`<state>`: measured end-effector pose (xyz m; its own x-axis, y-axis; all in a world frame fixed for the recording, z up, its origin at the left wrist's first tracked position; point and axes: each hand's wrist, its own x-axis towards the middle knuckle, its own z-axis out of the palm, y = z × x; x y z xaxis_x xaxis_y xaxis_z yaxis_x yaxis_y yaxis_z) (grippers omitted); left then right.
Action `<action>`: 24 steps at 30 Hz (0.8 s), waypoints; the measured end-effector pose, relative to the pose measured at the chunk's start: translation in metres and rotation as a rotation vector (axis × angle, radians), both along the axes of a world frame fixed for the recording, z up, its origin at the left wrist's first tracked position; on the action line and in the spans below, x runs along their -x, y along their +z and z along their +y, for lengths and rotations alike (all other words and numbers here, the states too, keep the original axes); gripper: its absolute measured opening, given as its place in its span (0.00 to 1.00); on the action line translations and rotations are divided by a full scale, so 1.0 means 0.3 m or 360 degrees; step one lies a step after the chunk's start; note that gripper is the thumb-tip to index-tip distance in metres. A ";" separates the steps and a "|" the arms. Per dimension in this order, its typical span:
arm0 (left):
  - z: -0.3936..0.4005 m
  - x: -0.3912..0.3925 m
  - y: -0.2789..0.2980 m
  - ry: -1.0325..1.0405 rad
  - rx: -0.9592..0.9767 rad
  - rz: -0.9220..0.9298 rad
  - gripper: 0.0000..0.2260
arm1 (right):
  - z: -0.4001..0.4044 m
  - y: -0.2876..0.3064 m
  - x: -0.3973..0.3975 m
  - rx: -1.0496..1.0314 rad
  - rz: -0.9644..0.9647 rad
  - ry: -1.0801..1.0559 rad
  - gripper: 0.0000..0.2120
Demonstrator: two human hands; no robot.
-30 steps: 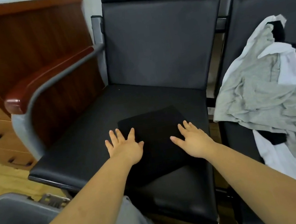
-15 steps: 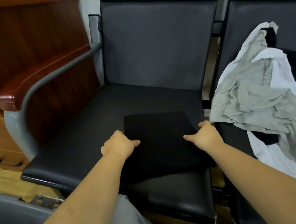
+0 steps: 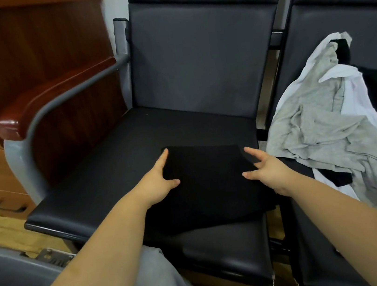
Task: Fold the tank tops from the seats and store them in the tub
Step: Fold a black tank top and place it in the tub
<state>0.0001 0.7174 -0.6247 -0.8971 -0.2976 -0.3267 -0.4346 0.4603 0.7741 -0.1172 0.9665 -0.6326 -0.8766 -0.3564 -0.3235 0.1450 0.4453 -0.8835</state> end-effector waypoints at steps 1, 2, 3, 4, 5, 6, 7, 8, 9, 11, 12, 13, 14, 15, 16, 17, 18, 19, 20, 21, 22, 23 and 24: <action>0.000 -0.006 0.004 -0.0095 0.0028 -0.0023 0.35 | 0.005 0.000 -0.001 -0.0033 0.0036 0.0071 0.31; 0.002 -0.011 0.008 -0.0158 0.0075 -0.0050 0.32 | 0.010 0.003 -0.003 -0.0079 0.0054 0.0126 0.29; 0.000 -0.013 0.008 -0.0191 0.0115 -0.0071 0.30 | 0.012 0.012 -0.010 -0.0116 0.0062 0.0163 0.27; 0.000 -0.016 0.008 -0.0206 0.0138 -0.0087 0.30 | 0.015 0.017 -0.014 -0.0164 0.0078 0.0182 0.26; -0.002 -0.016 0.007 -0.0212 0.0143 -0.0097 0.30 | 0.017 0.022 -0.018 -0.0192 0.0103 0.0184 0.26; -0.001 -0.019 0.008 -0.0218 0.0137 -0.0096 0.30 | 0.019 0.028 -0.022 -0.0229 0.0126 0.0183 0.26; 0.001 -0.020 0.010 -0.0225 0.0128 -0.0090 0.30 | 0.020 0.031 -0.025 -0.0248 0.0153 0.0183 0.26; 0.004 -0.020 0.011 -0.0224 0.0115 -0.0084 0.30 | 0.021 0.041 -0.030 -0.0269 0.0176 0.0183 0.26; 0.007 -0.018 0.010 -0.0219 0.0097 -0.0073 0.31 | 0.024 0.053 -0.033 -0.0262 0.0202 0.0172 0.27; 0.021 -0.018 0.015 -0.0211 0.0003 -0.0039 0.32 | 0.032 0.072 -0.034 -0.0226 0.0232 0.0161 0.27; 0.028 -0.020 0.018 -0.0195 -0.0088 -0.0015 0.33 | 0.037 0.088 -0.037 -0.0215 0.0238 0.0160 0.27; 0.032 -0.019 0.022 -0.0175 -0.0201 0.0000 0.34 | 0.042 0.103 -0.039 -0.0208 0.0259 0.0165 0.27; 0.035 -0.020 0.030 -0.0162 -0.0304 0.0012 0.35 | 0.046 0.119 -0.041 -0.0201 0.0279 0.0168 0.27; 0.036 -0.023 0.041 -0.0158 -0.0379 0.0025 0.35 | 0.051 0.136 -0.043 -0.0202 0.0306 0.0166 0.27; 0.034 -0.027 0.054 -0.0159 -0.0420 0.0035 0.36 | 0.055 0.153 -0.047 -0.0215 0.0345 0.0170 0.27; 0.029 -0.033 0.067 -0.0163 -0.0429 0.0044 0.36 | 0.059 0.172 -0.052 -0.0240 0.0392 0.0186 0.27; 0.022 -0.040 0.085 -0.0168 -0.0415 0.0053 0.37 | 0.060 0.195 -0.060 -0.0268 0.0436 0.0193 0.27; 0.013 -0.048 0.102 -0.0164 -0.0396 0.0060 0.37 | 0.059 0.219 -0.068 -0.0296 0.0476 0.0202 0.27; 0.002 -0.056 0.122 -0.0154 -0.0383 0.0072 0.38 | 0.056 0.240 -0.073 -0.0303 0.0503 0.0209 0.27; -0.013 -0.066 0.141 -0.0144 -0.0377 0.0091 0.38 | 0.051 0.261 -0.079 -0.0304 0.0530 0.0219 0.27; -0.029 -0.076 0.161 -0.0137 -0.0376 0.0115 0.38 | 0.042 0.283 -0.088 -0.0305 0.0557 0.0232 0.27; -0.046 -0.088 0.182 -0.0132 -0.0379 0.0133 0.38 | 0.030 0.306 -0.101 -0.0318 0.0597 0.0251 0.27; -0.063 -0.103 0.203 -0.0122 -0.0385 0.0151 0.39 | 0.018 0.328 -0.113 -0.0324 0.0632 0.0268 0.27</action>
